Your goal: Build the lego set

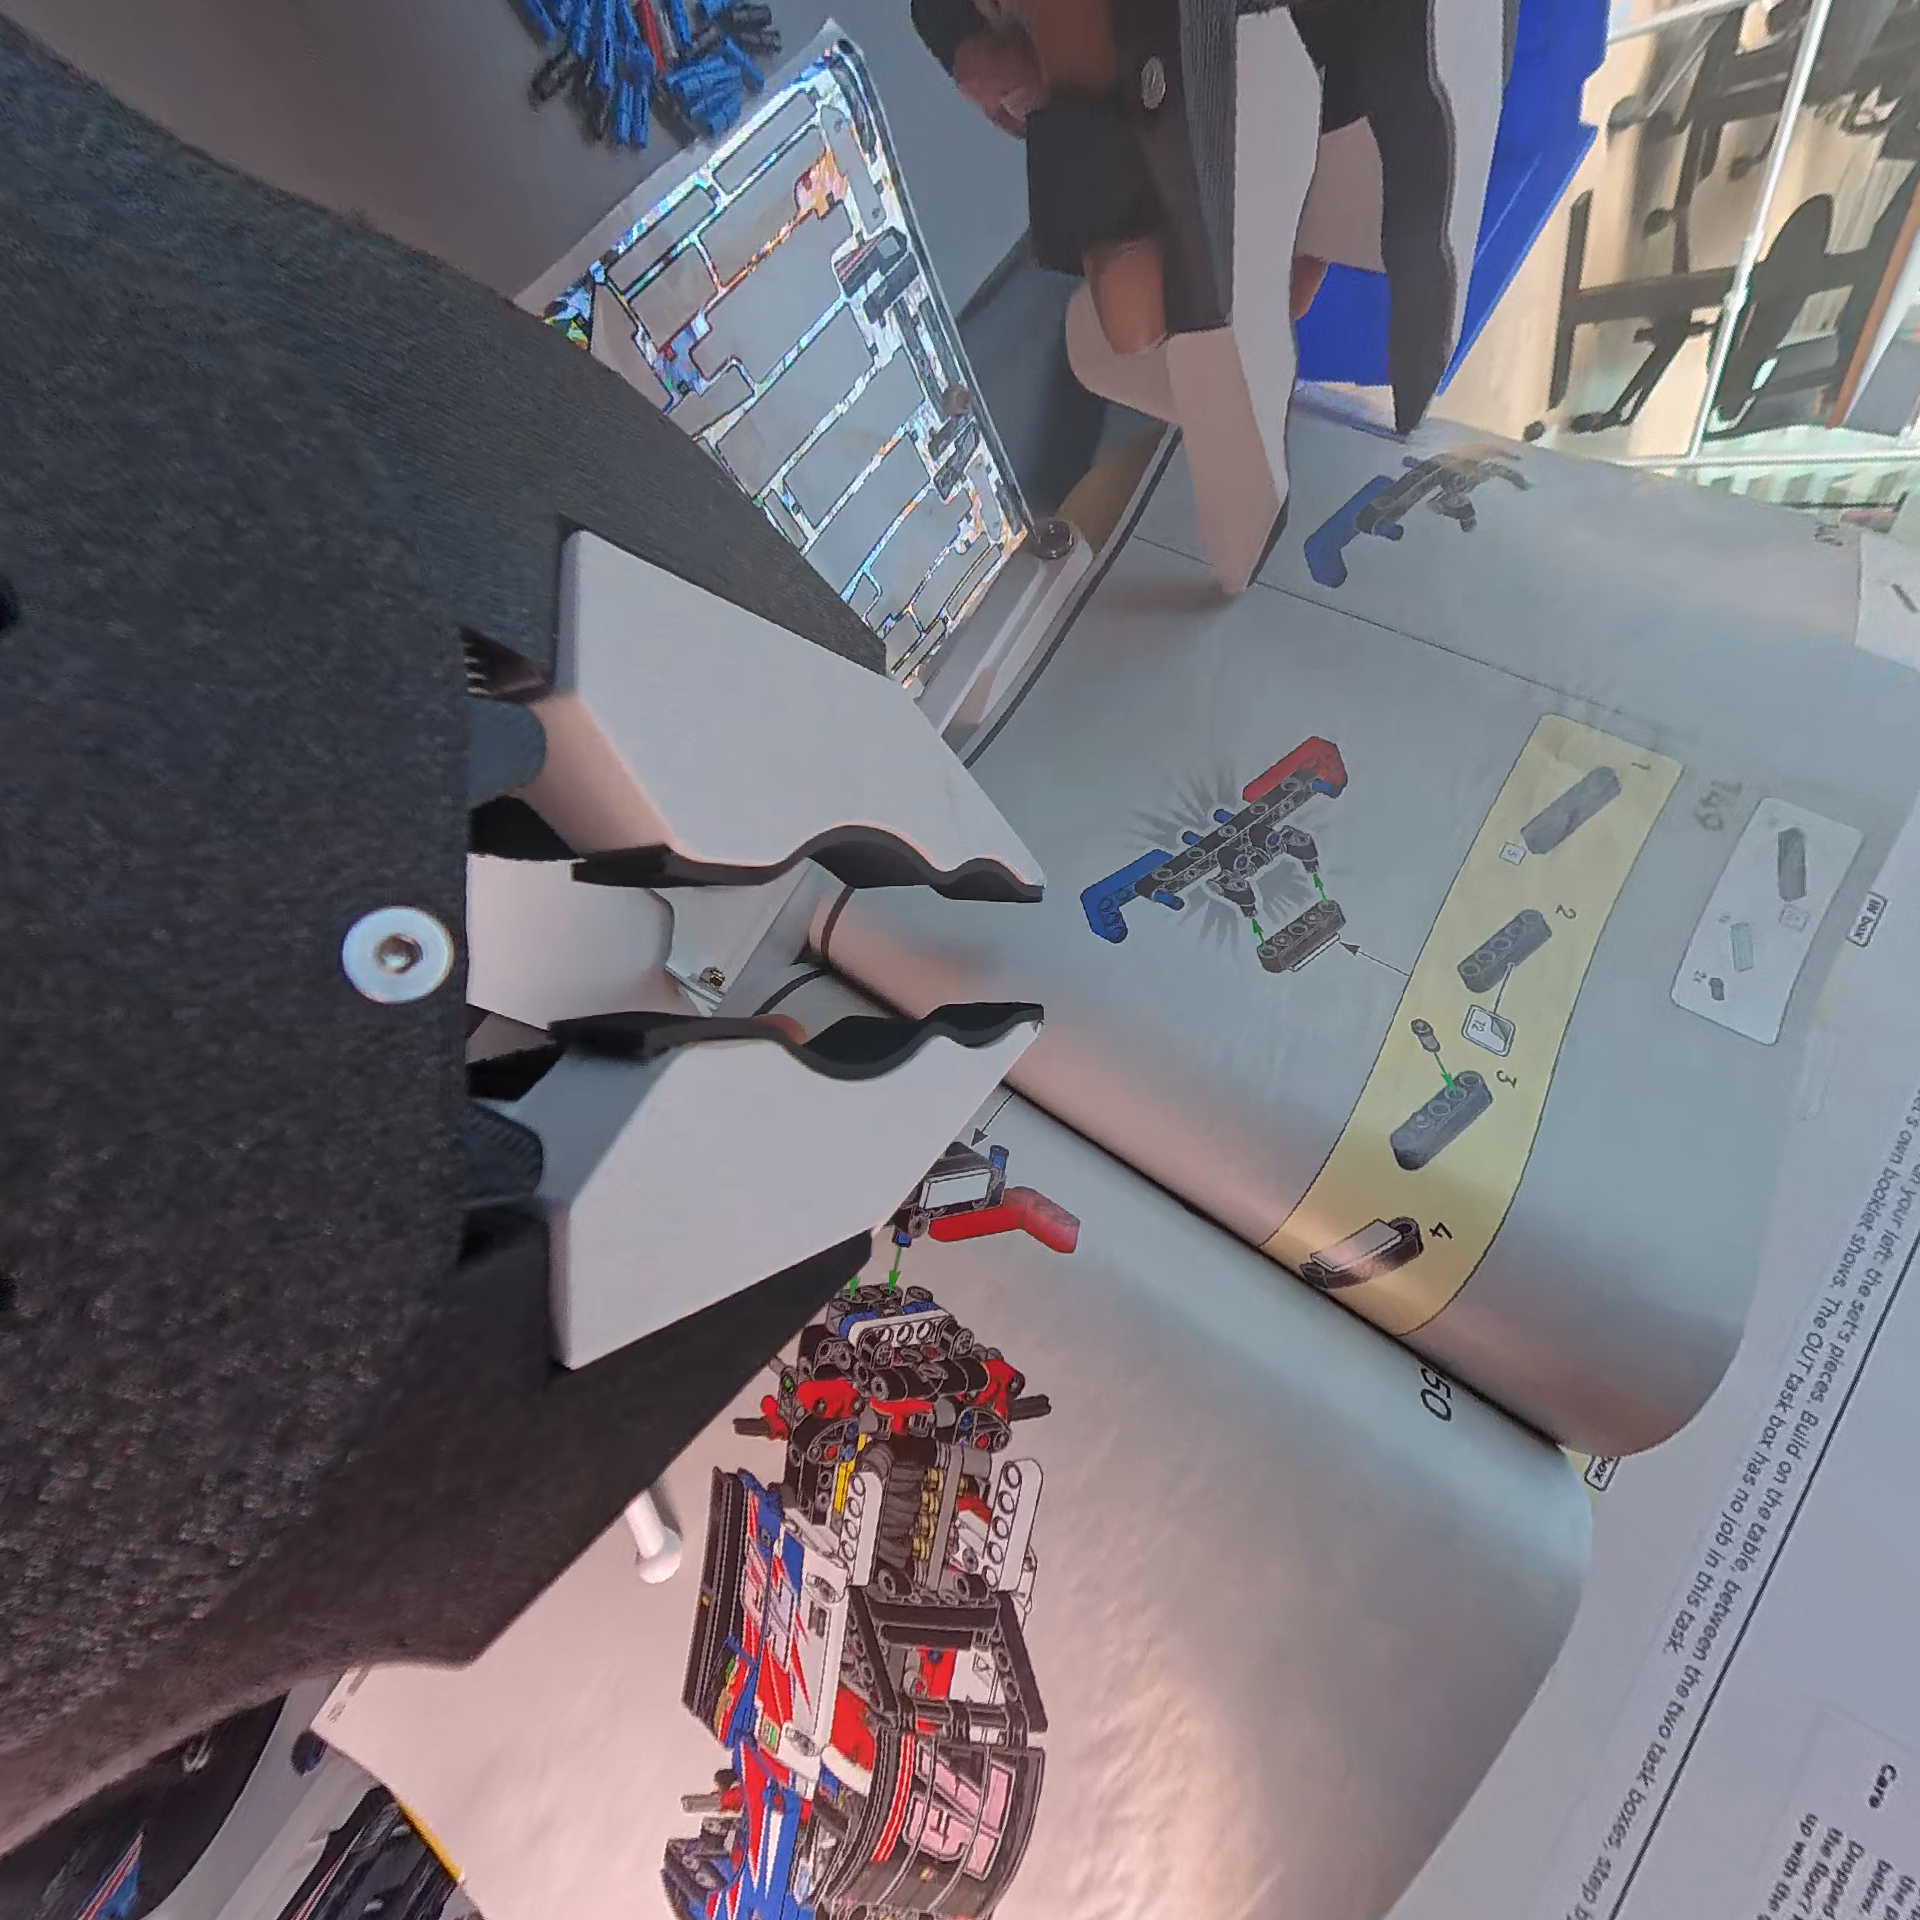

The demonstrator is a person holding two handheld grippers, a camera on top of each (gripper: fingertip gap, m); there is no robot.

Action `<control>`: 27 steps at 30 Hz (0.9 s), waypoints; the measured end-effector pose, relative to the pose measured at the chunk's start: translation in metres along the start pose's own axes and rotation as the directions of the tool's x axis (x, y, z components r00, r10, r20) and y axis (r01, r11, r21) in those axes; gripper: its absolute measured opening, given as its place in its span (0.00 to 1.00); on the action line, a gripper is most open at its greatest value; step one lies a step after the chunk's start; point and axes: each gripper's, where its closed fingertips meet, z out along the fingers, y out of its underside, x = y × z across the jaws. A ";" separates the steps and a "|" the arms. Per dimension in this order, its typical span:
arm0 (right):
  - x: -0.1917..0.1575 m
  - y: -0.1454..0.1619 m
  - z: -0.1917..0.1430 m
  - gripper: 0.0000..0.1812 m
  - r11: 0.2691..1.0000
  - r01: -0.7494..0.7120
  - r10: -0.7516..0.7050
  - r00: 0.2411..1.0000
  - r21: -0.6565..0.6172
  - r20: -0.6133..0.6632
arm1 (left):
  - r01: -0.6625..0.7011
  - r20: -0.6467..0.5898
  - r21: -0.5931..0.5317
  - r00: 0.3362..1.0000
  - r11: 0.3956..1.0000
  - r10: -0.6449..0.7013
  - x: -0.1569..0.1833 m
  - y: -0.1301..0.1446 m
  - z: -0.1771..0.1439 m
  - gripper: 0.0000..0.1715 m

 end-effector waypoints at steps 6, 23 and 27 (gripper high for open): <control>-0.001 0.004 -0.007 0.09 1.000 -0.014 0.014 1.000 0.002 0.021 | -0.039 -0.021 0.042 0.999 0.998 0.040 0.014 -0.005 -0.010 0.01; 0.012 -0.034 -0.024 0.00 0.990 -0.139 0.139 0.974 -0.013 0.181 | 0.077 -0.509 0.367 0.851 0.927 0.131 0.175 -0.068 -0.077 0.10; 0.062 -0.032 -0.046 0.00 0.991 -0.127 0.124 0.990 0.036 0.073 | 0.106 -0.499 0.340 0.863 0.935 0.084 0.158 -0.060 -0.083 0.13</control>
